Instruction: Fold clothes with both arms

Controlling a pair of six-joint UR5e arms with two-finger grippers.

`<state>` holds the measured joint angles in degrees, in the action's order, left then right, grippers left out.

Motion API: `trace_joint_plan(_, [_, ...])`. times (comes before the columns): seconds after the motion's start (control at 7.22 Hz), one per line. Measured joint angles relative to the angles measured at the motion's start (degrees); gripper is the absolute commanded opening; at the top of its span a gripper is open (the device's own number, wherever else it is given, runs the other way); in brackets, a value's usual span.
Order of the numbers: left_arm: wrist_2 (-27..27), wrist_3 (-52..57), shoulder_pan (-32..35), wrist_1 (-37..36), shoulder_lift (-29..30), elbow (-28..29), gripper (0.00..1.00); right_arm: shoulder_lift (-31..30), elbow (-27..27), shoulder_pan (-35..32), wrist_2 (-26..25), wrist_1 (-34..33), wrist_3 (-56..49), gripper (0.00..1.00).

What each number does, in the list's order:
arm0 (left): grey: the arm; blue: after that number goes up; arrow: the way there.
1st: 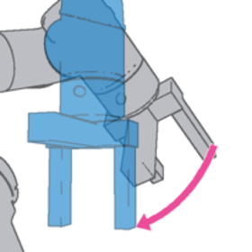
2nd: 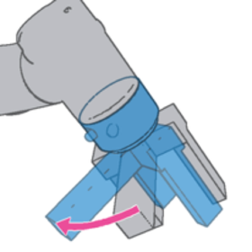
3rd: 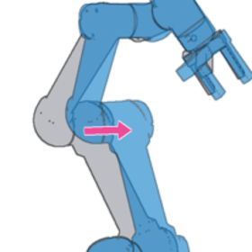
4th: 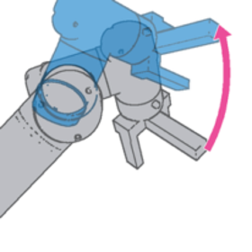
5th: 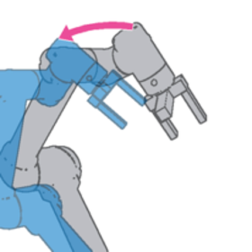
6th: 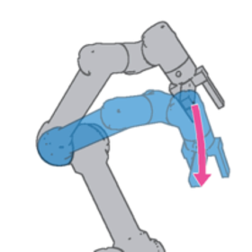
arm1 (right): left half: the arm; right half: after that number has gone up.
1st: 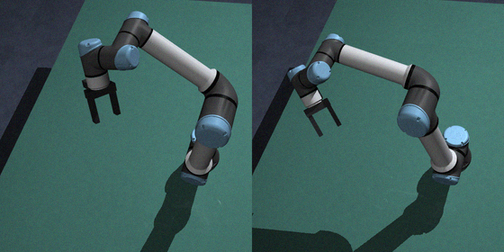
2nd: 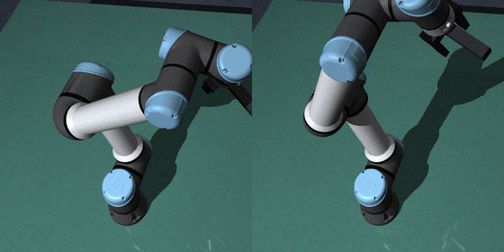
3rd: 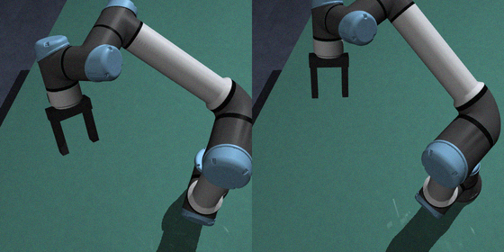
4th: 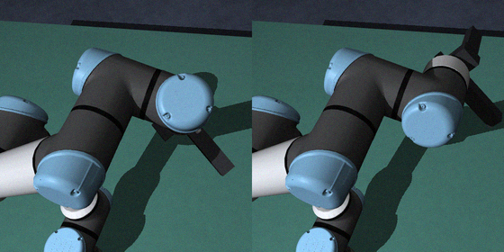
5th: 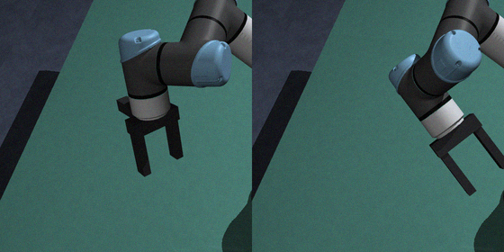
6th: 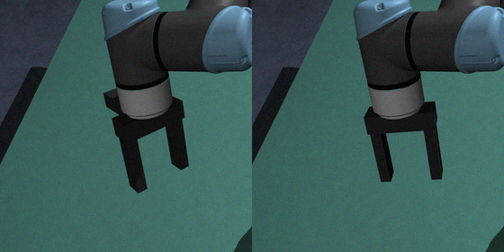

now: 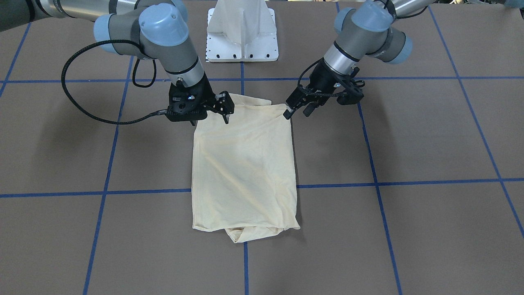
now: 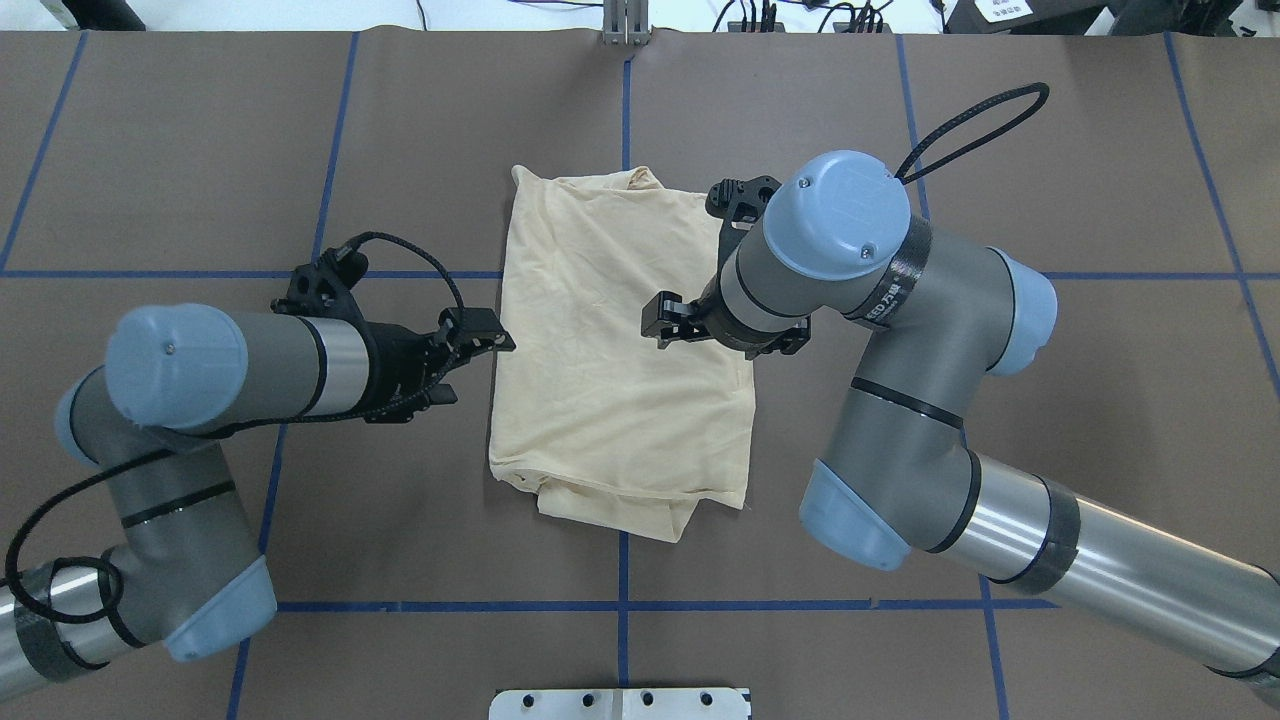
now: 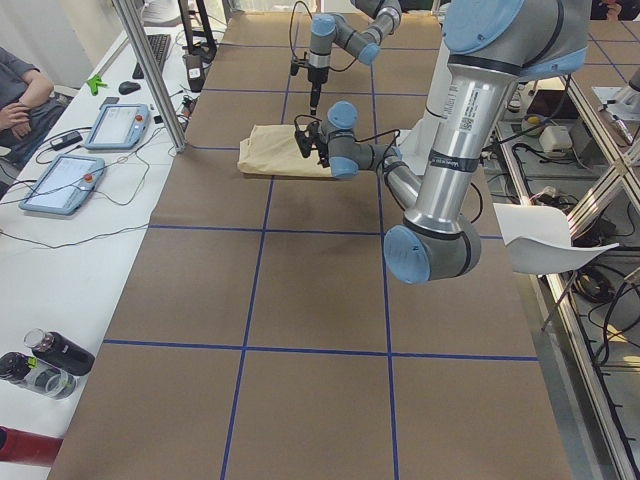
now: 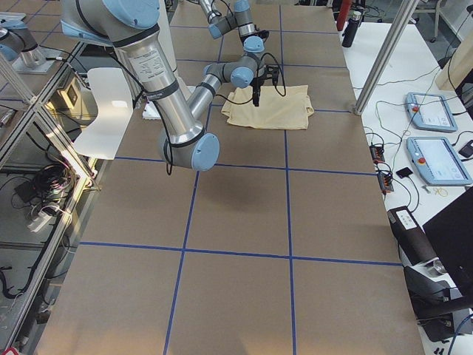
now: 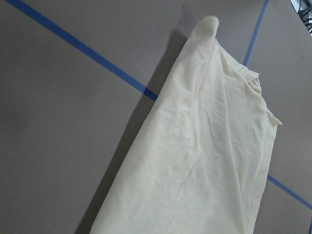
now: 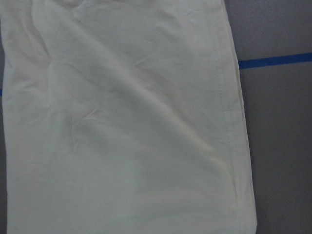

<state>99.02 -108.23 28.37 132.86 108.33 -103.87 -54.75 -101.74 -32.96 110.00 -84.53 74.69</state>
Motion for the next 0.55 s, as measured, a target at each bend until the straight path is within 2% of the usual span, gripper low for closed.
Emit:
trace_joint_plan(0.28, [-3.49, -1.80, -4.65, 0.05, 0.23, 2.25, 1.00, -0.01, -0.58, 0.39, -0.02, 0.06, 1.13, 1.00])
trace_joint_plan(0.55, [-3.95, -2.04, -6.02, 0.01, 0.59, 4.37, 1.00, -0.01, -0.64, 0.44, -0.04, 0.07, 1.37, 1.00])
